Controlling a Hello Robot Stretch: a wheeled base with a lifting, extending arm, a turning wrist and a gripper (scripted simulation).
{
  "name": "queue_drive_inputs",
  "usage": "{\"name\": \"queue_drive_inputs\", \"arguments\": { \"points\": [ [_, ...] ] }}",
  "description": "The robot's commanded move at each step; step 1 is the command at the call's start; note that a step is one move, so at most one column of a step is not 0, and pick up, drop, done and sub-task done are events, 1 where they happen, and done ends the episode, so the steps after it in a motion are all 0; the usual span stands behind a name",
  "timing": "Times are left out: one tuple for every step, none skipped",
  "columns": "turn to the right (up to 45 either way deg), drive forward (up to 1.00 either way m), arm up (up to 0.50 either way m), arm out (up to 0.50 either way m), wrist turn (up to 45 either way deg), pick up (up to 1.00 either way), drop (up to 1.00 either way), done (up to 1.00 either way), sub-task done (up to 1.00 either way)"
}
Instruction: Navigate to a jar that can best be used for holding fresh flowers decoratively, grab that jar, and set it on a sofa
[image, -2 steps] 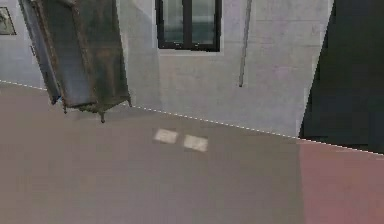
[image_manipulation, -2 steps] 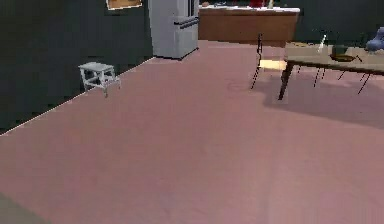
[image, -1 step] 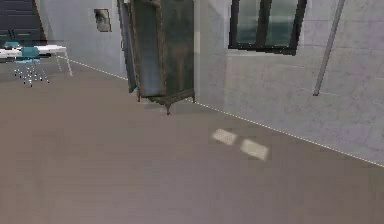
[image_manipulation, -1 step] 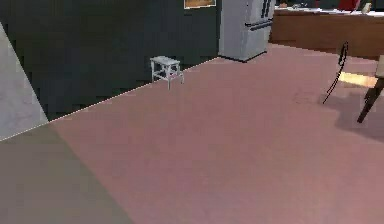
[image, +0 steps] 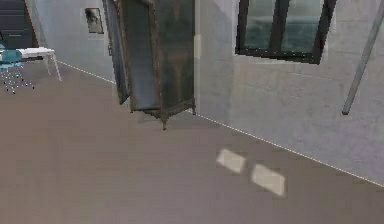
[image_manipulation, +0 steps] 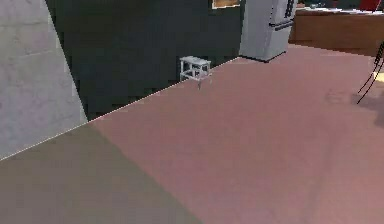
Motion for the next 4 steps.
{"name": "queue_drive_inputs", "arguments": {
  "points": [
    [-45.0, 0.0, 0.0, 0.0, 0.0, 0.0, 0.0, 0.0, 0.0],
    [0.0, 0.2, 0.0, 0.0, 0.0, 0.0, 0.0, 0.0, 0.0],
    [-6.0, 0.0, 0.0, 0.0, 0.0, 0.0, 0.0, 0.0, 0.0],
    [0.0, 1.0, 0.0, 0.0, 0.0, 0.0, 0.0, 0.0, 0.0]
  ]
}}
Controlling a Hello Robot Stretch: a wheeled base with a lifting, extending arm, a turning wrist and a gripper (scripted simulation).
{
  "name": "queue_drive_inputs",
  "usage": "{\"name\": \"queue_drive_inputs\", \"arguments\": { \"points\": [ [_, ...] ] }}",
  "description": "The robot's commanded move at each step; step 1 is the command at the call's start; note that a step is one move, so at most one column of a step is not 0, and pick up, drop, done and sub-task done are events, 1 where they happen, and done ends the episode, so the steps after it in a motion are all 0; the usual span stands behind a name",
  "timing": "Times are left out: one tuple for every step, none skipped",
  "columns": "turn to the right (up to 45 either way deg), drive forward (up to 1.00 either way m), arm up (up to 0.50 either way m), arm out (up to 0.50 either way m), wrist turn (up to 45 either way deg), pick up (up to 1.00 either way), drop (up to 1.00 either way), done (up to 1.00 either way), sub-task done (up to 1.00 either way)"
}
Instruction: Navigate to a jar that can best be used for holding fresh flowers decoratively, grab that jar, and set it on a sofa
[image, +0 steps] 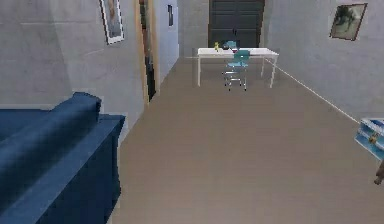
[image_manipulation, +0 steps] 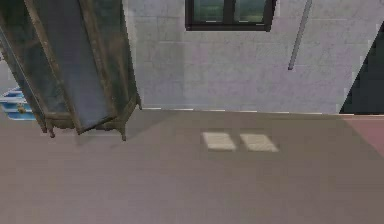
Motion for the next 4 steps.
{"name": "queue_drive_inputs", "arguments": {
  "points": [
    [-3.0, 0.0, 0.0, 0.0, 0.0, 0.0, 0.0, 0.0, 0.0],
    [0.0, 1.0, 0.0, 0.0, 0.0, 0.0, 0.0, 0.0, 0.0],
    [0.0, 0.6, 0.0, 0.0, 0.0, 0.0, 0.0, 0.0, 0.0],
    [0.0, 1.0, 0.0, 0.0, 0.0, 0.0, 0.0, 0.0, 0.0]
  ]
}}
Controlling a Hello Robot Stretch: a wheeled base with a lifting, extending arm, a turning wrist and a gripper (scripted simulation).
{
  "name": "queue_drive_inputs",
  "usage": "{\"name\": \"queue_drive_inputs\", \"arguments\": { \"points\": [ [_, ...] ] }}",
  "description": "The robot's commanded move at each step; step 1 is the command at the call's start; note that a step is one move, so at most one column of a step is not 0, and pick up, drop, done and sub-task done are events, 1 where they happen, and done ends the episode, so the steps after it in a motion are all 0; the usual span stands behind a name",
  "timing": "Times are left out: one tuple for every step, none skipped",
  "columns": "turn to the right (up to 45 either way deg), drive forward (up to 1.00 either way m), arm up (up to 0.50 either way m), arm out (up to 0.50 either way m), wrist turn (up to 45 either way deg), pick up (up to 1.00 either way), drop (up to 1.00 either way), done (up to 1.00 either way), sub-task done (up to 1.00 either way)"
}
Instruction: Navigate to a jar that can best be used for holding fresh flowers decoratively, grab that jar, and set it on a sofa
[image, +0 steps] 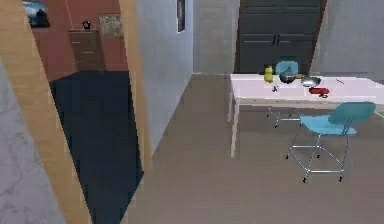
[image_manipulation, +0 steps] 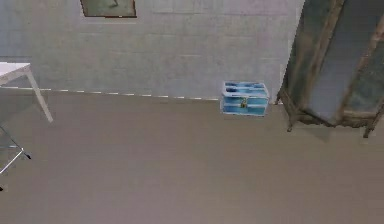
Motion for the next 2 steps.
{"name": "queue_drive_inputs", "arguments": {
  "points": [
    [-3.0, 0.0, 0.0, 0.0, 0.0, 0.0, 0.0, 0.0, 0.0],
    [0.0, 1.0, 0.0, 0.0, 0.0, 0.0, 0.0, 0.0, 0.0]
  ]
}}
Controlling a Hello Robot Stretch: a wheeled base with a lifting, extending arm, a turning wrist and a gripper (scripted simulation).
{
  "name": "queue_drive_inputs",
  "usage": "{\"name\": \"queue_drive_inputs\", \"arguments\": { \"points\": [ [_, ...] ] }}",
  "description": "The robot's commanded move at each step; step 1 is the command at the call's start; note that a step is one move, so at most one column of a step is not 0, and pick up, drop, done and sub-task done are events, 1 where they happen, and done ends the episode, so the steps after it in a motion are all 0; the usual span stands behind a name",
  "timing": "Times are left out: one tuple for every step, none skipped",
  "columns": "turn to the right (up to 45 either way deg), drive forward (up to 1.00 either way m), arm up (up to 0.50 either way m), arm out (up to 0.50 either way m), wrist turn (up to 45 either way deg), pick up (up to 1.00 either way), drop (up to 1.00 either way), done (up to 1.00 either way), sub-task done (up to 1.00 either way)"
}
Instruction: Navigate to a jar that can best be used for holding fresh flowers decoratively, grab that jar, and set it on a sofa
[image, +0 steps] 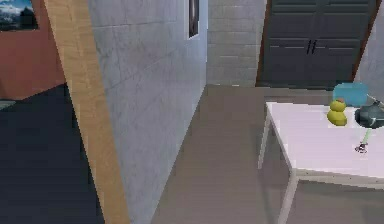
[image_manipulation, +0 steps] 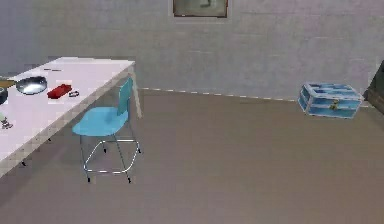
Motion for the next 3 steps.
{"name": "queue_drive_inputs", "arguments": {
  "points": [
    [0.0, 0.75, 0.0, 0.0, 0.0, 0.0, 0.0, 0.0, 0.0],
    [21.0, 0.0, 0.0, 0.0, 0.0, 0.0, 0.0, 0.0, 0.0],
    [0.0, 0.6, 0.0, 0.0, 0.0, 0.0, 0.0, 0.0, 0.0]
  ]
}}
